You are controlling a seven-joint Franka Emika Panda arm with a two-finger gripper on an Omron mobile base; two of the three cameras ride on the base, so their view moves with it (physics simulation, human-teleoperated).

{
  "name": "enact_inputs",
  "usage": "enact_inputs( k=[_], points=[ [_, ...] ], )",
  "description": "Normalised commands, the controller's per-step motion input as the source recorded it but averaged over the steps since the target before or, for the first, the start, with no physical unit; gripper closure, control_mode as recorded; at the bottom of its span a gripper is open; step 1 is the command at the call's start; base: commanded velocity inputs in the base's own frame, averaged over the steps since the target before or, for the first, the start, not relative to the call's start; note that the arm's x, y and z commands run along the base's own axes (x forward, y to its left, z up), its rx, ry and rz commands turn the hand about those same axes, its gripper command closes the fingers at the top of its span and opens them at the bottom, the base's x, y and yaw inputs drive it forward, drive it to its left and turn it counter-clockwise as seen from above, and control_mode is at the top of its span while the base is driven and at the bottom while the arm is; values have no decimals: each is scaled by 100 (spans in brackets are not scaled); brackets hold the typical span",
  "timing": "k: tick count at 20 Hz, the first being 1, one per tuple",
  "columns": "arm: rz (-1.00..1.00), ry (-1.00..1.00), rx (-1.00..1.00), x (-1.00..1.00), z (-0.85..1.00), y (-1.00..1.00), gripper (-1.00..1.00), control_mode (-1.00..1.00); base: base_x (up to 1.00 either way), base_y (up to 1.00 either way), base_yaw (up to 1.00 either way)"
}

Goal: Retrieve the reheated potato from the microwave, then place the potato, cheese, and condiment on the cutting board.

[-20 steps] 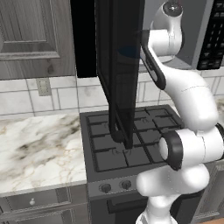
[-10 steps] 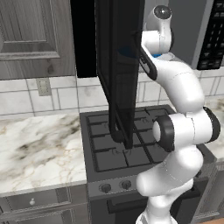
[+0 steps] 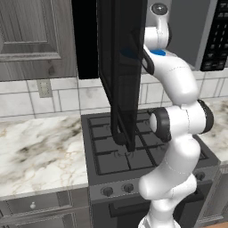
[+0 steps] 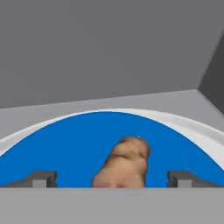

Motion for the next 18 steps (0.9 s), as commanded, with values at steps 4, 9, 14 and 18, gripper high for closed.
enact_inputs(
  k=[4, 9, 14, 18],
  points=[
    [0, 1, 0, 18, -6, -1, -100, -100, 0, 0, 0],
    [0, 0, 0, 2, -15, 0, -100, -100, 0, 0, 0],
    [0, 0, 0, 0, -26, 0, -100, -100, 0, 0, 0],
    [-2, 0, 0, 0, -32, 0, -100, -100, 0, 0, 0]
  ],
)
